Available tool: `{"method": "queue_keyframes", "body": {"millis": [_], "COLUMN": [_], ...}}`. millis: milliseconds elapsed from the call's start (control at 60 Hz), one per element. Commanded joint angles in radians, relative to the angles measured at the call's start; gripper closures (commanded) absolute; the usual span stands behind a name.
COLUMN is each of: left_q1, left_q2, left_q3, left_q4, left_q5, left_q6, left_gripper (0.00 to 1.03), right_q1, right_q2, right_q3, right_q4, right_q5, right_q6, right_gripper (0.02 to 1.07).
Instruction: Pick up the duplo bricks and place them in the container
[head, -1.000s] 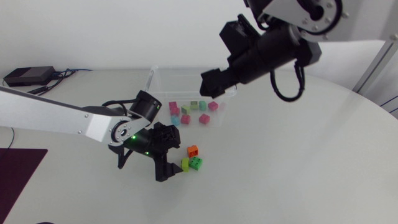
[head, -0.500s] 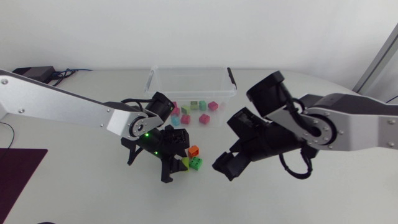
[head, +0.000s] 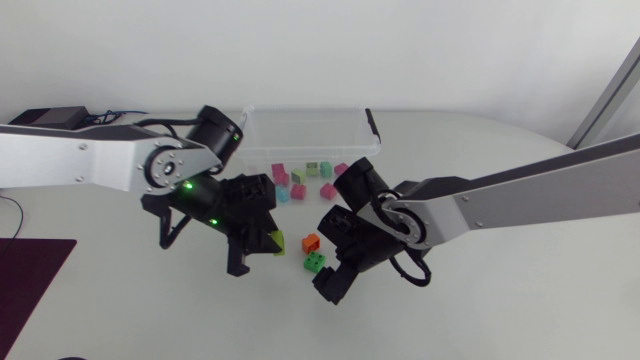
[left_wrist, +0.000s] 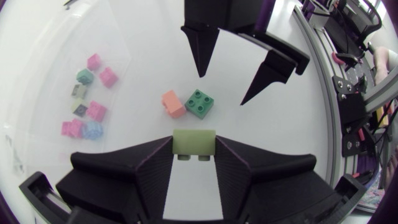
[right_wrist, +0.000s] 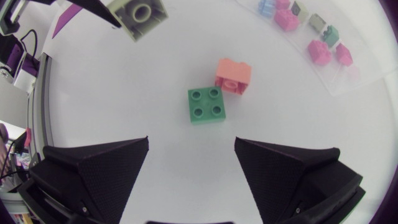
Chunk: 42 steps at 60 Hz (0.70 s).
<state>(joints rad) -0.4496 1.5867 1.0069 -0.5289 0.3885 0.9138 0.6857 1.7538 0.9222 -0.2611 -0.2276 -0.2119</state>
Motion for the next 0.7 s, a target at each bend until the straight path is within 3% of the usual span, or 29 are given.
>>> {"method": "queue_keyframes", "body": {"millis": [0, 300, 467, 517, 683], "left_q1": [0.043, 0.169, 0.198, 0.206, 0.215], "left_q2": [-0.067, -0.129, -0.129, -0.126, -0.114], "left_q3": [0.022, 0.142, 0.174, 0.187, 0.216], "left_q4": [-0.033, -0.033, 0.090, 0.101, 0.127], "left_q5": [0.024, 0.085, 0.085, 0.085, 0.085], "left_q6": [-0.004, -0.128, -0.262, -0.280, -0.314], "left_gripper": [1.00, 1.00, 1.00, 1.00, 1.00], "right_q1": [0.018, 0.017, 0.017, 0.015, 0.011], "right_q2": [0.041, 0.133, 0.176, 0.194, 0.219], "right_q3": [0.046, 0.164, 0.236, 0.251, 0.265], "right_q4": [0.002, -0.056, -0.150, -0.175, -0.207], "right_q5": [0.011, 0.031, 0.033, 0.033, 0.033], "right_q6": [-0.029, -0.073, -0.093, -0.099, -0.109], "right_gripper": [0.07, 0.15, 0.38, 0.48, 0.65]}}
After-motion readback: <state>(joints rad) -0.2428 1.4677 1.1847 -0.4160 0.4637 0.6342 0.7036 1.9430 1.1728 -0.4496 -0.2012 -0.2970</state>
